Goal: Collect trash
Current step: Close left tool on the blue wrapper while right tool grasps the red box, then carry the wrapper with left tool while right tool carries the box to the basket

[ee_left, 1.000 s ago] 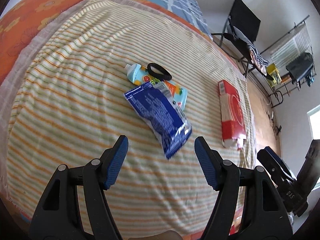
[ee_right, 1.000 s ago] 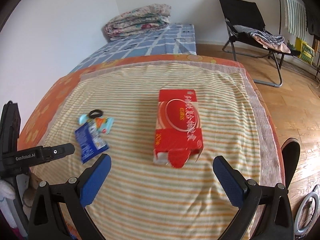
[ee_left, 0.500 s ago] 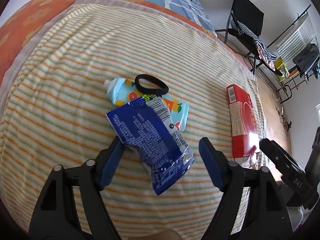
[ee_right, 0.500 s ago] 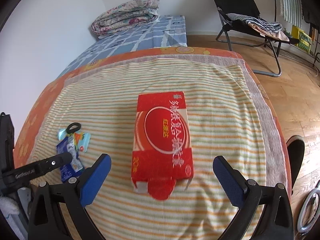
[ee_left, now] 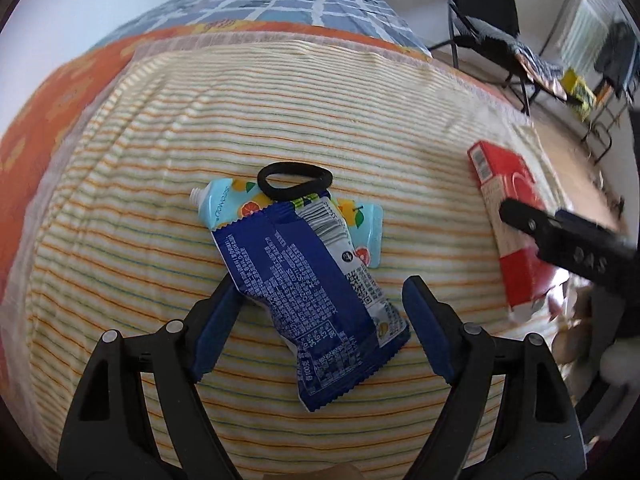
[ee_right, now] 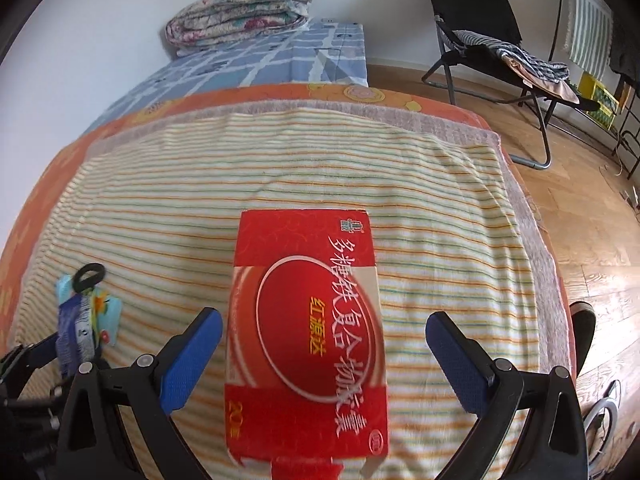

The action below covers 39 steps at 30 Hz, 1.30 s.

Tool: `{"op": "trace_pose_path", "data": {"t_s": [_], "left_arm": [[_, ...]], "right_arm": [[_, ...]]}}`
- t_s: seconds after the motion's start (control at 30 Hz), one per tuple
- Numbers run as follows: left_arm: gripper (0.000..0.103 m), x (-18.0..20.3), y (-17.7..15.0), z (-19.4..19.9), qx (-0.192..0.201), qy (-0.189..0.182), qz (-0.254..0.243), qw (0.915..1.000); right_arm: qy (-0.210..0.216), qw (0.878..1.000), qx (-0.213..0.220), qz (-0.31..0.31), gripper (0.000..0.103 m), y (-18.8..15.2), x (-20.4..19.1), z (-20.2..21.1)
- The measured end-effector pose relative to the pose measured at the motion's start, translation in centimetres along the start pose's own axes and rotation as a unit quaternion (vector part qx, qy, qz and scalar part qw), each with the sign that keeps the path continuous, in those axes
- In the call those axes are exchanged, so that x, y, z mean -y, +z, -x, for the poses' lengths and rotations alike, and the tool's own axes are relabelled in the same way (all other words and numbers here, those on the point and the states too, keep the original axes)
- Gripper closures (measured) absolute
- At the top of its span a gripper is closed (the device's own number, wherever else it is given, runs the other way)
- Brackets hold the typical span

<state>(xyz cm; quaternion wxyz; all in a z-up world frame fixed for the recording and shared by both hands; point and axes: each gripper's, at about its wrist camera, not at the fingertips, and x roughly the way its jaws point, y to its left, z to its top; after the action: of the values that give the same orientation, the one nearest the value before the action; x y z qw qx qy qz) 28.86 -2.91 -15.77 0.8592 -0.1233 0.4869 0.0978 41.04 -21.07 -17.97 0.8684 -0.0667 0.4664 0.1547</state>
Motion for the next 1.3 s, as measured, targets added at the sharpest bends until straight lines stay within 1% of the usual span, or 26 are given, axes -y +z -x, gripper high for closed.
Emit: {"op": "trace_pose_path", "data": {"t_s": [0.03,0.17,0.2,0.27,0.33,0.37,0.47,0.67,0.77,0.83,0.9,1.03,1.17,1.3], "left_arm": [[0.020,0.0,-0.1,0.0,0.003,0.000,-0.002,1.0000],[0.035,-0.7,-0.3,0.4,0.009,0.001,0.001,1.0000],[0.038,-1.0,-0.3,0.5,0.009,-0.002,0.003,0.9999],[0.040,-1.5,-0.2,0.7,0.009,-0.014,0.010,0.9998],[0.043,-2.1,-0.3,0.9,0.008,-0.023,0.016,0.9996],[0.045,-2.3,-0.3,1.0,0.007,-0.026,0.018,0.9995],[0.048,-3.1,-0.4,1.5,0.005,-0.036,0.025,0.9990],[0.050,-4.4,-0.9,2.9,0.009,-0.049,0.028,0.9984],[0.050,-4.9,-1.3,3.8,0.003,-0.074,0.033,0.9967],[0.050,-5.4,-1.7,4.3,-0.011,-0.106,0.044,0.9934],[0.050,-5.9,-2.4,4.7,-0.024,-0.124,0.057,0.9904],[0.050,-5.8,-4.0,5.8,-0.032,-0.124,0.032,0.9913],[0.050,-6.1,-6.0,6.5,-0.057,-0.137,0.036,0.9883],[0.050,-5.6,-7.7,8.3,-0.047,-0.123,0.004,0.9913]], "right_arm": [[-0.003,1.000,-0.004,0.002,0.000,0.0,-0.1,-0.3],[-0.014,1.000,-0.019,0.013,0.001,-0.1,-0.5,-1.0],[-0.015,1.000,-0.022,0.014,0.002,-0.2,-0.5,-1.1],[-0.008,0.999,-0.029,0.013,0.009,-0.3,-0.4,-1.0],[-0.001,0.999,-0.033,0.006,0.021,-0.4,-0.2,-0.8],[0.003,0.999,-0.036,0.001,0.023,-0.4,0.0,-0.7],[0.008,0.999,-0.038,-0.007,0.023,-0.7,0.3,-0.2],[0.015,0.999,-0.026,-0.017,0.023,-1.4,0.6,1.6],[0.019,0.999,-0.018,-0.018,0.024,-1.5,0.5,2.8],[0.023,1.000,-0.015,-0.017,0.023,-1.7,0.4,3.5],[0.027,0.999,-0.013,-0.014,0.023,-2.1,0.2,4.1],[0.030,0.999,-0.010,0.001,0.024,-3.3,-0.6,5.4],[0.038,0.999,-0.008,0.009,0.023,-4.4,-1.3,6.8],[0.043,0.999,-0.001,0.022,0.024,-5.5,-2.3,8.5]]}}
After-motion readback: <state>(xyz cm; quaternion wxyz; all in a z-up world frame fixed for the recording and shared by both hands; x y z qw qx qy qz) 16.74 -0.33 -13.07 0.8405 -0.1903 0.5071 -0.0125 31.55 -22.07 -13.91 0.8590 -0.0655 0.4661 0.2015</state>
